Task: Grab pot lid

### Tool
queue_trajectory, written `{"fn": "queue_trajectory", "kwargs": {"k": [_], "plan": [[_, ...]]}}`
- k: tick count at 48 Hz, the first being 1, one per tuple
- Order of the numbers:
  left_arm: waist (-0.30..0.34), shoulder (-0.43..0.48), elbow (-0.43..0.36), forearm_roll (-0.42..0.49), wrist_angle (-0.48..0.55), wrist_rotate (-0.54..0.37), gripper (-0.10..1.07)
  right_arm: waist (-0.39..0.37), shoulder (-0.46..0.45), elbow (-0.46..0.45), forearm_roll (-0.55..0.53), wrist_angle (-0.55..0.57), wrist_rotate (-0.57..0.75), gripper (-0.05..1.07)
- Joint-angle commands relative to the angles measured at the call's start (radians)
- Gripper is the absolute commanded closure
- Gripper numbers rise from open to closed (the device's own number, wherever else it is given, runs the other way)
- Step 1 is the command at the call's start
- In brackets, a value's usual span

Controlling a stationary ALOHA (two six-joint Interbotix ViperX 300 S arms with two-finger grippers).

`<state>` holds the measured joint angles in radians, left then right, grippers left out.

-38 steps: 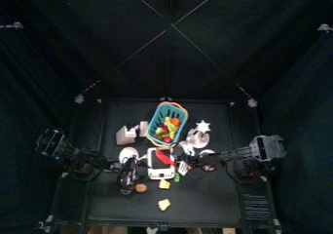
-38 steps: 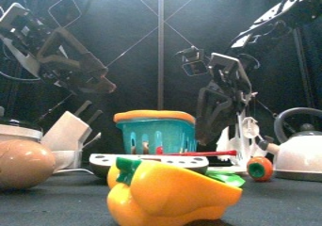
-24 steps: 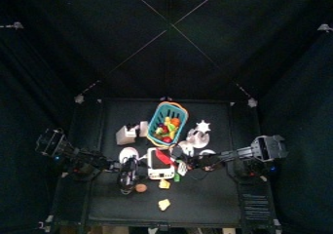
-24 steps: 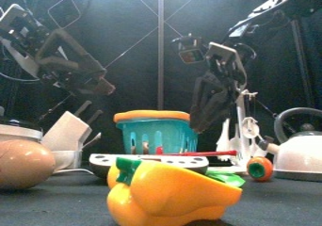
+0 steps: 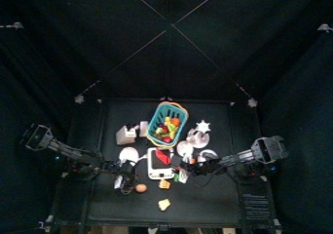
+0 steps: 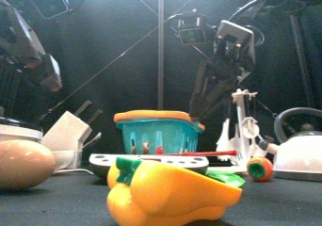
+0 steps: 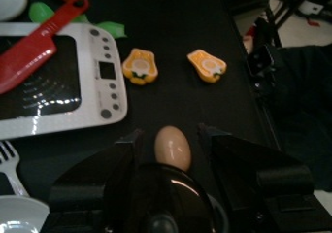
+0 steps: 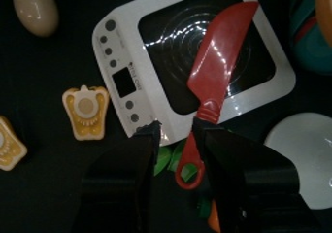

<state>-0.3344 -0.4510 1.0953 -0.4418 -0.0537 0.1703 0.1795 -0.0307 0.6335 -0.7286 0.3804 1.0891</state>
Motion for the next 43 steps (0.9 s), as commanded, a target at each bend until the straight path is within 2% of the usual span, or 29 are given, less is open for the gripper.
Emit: {"fn": "queue_trajectory", "kwargs": {"k": [1,8,16,26,35,43], "plan": [[0.002,-0.037,-0.026,-0.003,0.092,-0.002,0.12,0.011,-0.032,0.003,0.012,-0.002,0.0,0.3],[0.002,-0.08,-0.02,0.003,0.212,0.0,0.12,0.015,-0.037,0.009,0.017,0.0,0.002,0.31],[0.002,-0.087,-0.015,0.015,0.318,-0.002,0.12,0.015,-0.035,0.008,0.025,-0.002,0.002,0.31],[0.014,-0.087,0.003,0.074,0.318,-0.002,0.12,0.015,-0.032,0.003,0.026,-0.002,0.002,0.31],[0.037,-0.087,0.014,0.138,0.273,-0.002,0.12,0.015,-0.025,-0.005,0.035,-0.002,0.002,0.31],[0.046,-0.084,0.031,0.149,0.249,-0.002,0.12,0.014,-0.02,-0.005,0.037,0.0,0.002,0.31]]}}
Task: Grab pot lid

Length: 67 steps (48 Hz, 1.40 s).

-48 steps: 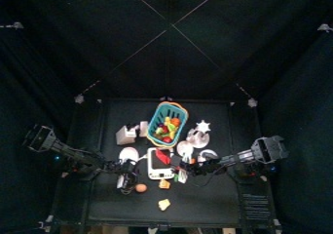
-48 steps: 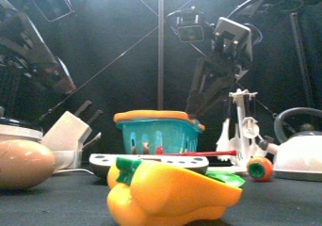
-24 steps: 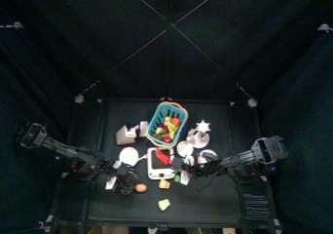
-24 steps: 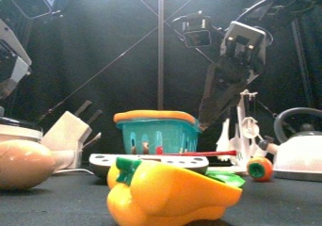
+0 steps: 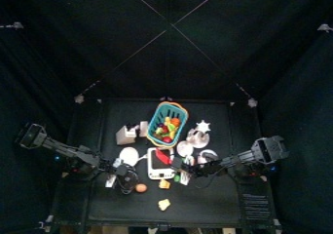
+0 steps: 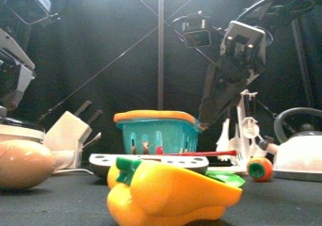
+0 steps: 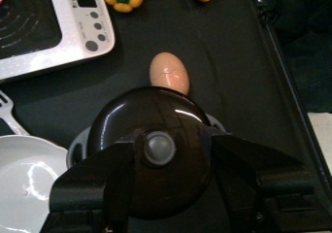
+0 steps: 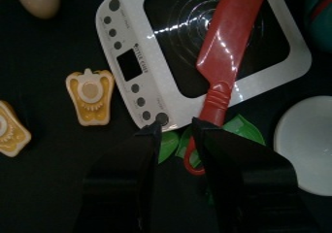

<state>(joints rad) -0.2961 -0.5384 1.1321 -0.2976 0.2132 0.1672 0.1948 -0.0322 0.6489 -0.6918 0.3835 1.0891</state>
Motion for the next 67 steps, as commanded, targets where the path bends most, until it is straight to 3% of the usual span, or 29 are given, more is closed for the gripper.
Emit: {"fn": "queue_trajectory", "kwargs": {"k": [1,25,46,67], "plan": [[0.008,0.003,-0.005,0.005,-0.021,0.002,0.12,-0.002,-0.015,-0.02,0.0,-0.005,0.002,0.31],[0.008,0.038,0.04,0.0,-0.1,0.002,0.13,-0.008,-0.002,-0.023,0.0,-0.005,-0.002,0.31],[0.02,0.038,0.041,0.003,-0.114,0.003,0.37,-0.009,-0.002,-0.023,-0.002,-0.005,-0.002,0.31],[0.026,-0.005,-0.002,0.008,-0.072,0.006,0.38,-0.006,0.0,-0.023,0.0,-0.003,-0.005,0.31]]}}
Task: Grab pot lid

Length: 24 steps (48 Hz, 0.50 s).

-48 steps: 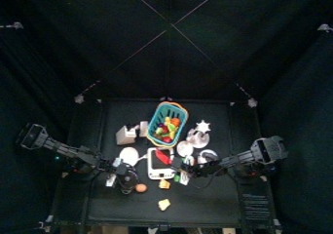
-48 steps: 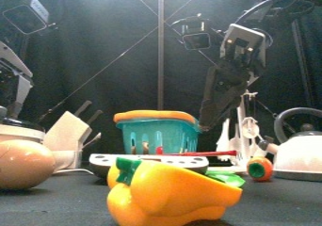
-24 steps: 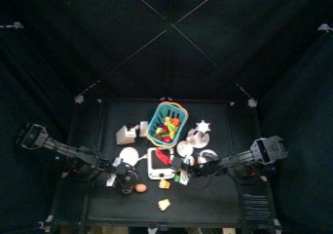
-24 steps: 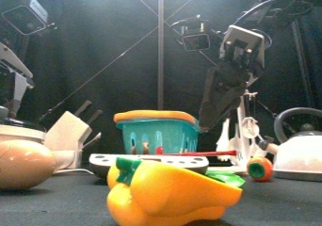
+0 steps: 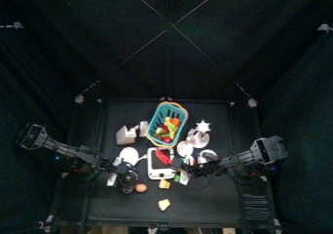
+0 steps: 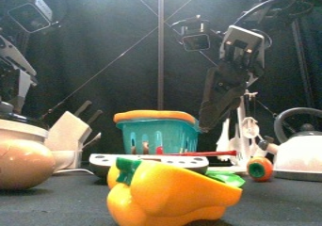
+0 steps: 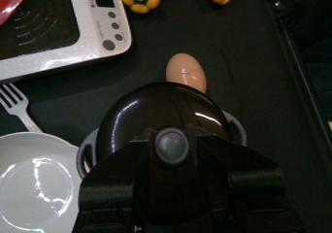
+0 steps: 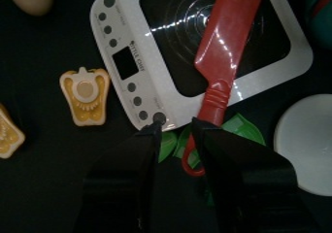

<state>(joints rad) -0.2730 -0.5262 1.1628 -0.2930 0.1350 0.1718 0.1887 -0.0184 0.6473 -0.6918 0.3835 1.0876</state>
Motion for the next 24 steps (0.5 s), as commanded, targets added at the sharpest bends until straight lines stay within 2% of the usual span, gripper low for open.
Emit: {"fn": "queue_trajectory", "kwargs": {"k": [1,24], "plan": [[0.003,-0.02,-0.034,0.003,0.011,0.002,0.38,0.0,-0.015,-0.021,0.0,-0.005,-0.003,0.31],[0.003,-0.087,-0.034,0.003,0.032,0.002,0.38,0.0,-0.015,-0.02,-0.002,-0.005,-0.006,0.31]]}}
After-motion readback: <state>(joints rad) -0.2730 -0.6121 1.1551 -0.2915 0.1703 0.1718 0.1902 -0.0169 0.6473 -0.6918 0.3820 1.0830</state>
